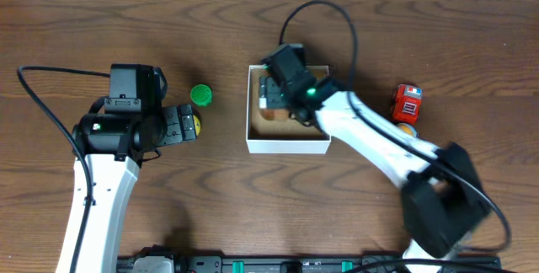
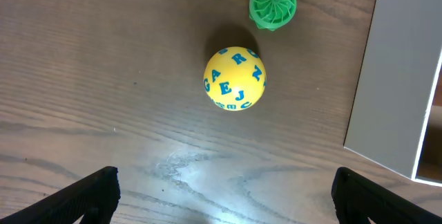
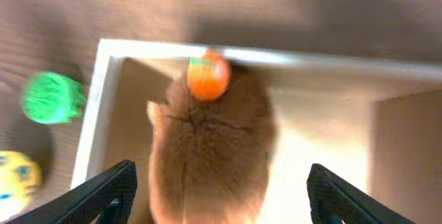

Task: Pack container
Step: 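Carry the brown plush into the white box and release it, then move the right gripper to the red toy truck and grasp it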

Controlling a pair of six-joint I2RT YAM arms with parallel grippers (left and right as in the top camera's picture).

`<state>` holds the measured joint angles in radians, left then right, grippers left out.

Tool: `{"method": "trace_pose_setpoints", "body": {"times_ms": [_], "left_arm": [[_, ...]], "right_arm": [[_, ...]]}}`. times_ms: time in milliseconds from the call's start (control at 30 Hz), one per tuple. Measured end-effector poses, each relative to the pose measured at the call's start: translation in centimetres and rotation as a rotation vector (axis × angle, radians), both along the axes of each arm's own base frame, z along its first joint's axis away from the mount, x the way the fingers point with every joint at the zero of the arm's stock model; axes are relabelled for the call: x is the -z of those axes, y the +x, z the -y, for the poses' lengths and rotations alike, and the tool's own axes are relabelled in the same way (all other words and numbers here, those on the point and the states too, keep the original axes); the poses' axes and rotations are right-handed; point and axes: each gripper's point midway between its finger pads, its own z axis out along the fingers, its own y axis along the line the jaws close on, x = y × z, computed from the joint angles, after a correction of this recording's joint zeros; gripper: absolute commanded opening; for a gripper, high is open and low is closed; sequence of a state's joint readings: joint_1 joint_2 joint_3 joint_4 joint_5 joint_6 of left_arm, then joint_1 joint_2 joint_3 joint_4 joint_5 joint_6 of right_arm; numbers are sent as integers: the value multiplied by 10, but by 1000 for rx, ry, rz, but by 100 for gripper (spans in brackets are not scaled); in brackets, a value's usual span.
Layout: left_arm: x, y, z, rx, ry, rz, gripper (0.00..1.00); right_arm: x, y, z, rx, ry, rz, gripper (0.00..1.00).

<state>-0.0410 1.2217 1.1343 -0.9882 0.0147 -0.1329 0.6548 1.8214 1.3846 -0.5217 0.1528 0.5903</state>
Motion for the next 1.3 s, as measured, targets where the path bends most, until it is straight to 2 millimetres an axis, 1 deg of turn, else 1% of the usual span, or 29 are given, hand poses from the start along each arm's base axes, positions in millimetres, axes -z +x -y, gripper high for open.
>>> {"method": "trace_pose_setpoints", "body": {"times_ms": [67, 100, 167, 200, 267, 300, 367, 433, 467, 533, 567, 633, 700, 767, 867, 1000, 1100, 1200, 1267, 1300], "left_arm": [[0, 0, 0, 0, 0, 0, 98], [0, 0, 0, 0, 0, 0, 98], [0, 0, 0, 0, 0, 0, 98], [0, 0, 0, 0, 0, 0, 98], [0, 0, 0, 0, 1, 0, 98], [0, 0, 0, 0, 1, 0, 98], [0, 0, 0, -1, 1, 0, 98], [0, 0, -1, -1, 3, 0, 98], [0, 0, -1, -1, 3, 1, 98], [0, 0, -1, -1, 3, 1, 98], [0, 0, -1, -1, 3, 0, 98], [0, 0, -1, -1, 3, 1, 98], [0, 0, -1, -1, 3, 0, 98], [0, 0, -1, -1, 3, 1, 98], [0, 0, -1, -1, 3, 1, 98], [0, 0, -1, -1, 3, 1, 98], [0, 0, -1, -1, 3, 1, 98], [0, 0, -1, -1, 3, 0, 98], [0, 0, -1, -1, 3, 1, 98], [0, 0, -1, -1, 3, 0, 98]], "right_arm": [[-28, -3, 15, 22, 9, 31, 84], [-44, -5, 28, 44, 7, 48, 86], [-72, -10, 57, 96, -6, 80, 86], [-81, -12, 68, 116, -10, 89, 86], [-97, -18, 105, 188, -38, 91, 86], [-104, -22, 131, 244, -58, 85, 86], [-111, -28, 175, 343, -89, 67, 87], [-111, -35, 222, 459, -118, 32, 86], [-110, -36, 233, 487, -124, 18, 85], [-102, -41, 266, 573, -141, -29, 86], [-98, -41, 278, 604, -143, -47, 86], [-85, -42, 296, 644, -143, -82, 88], [-66, -40, 307, 666, -146, -118, 89], [-42, -38, 313, 671, -153, -161, 92], [2, -38, 312, 657, -170, -245, 94], [45, -39, 310, 642, -187, -333, 95], [65, -32, 309, 638, -190, -354, 95], [79, -24, 308, 634, -185, -359, 93], [91, -19, 307, 629, -179, -364, 90], [97, -18, 306, 624, -176, -372, 87]]}}
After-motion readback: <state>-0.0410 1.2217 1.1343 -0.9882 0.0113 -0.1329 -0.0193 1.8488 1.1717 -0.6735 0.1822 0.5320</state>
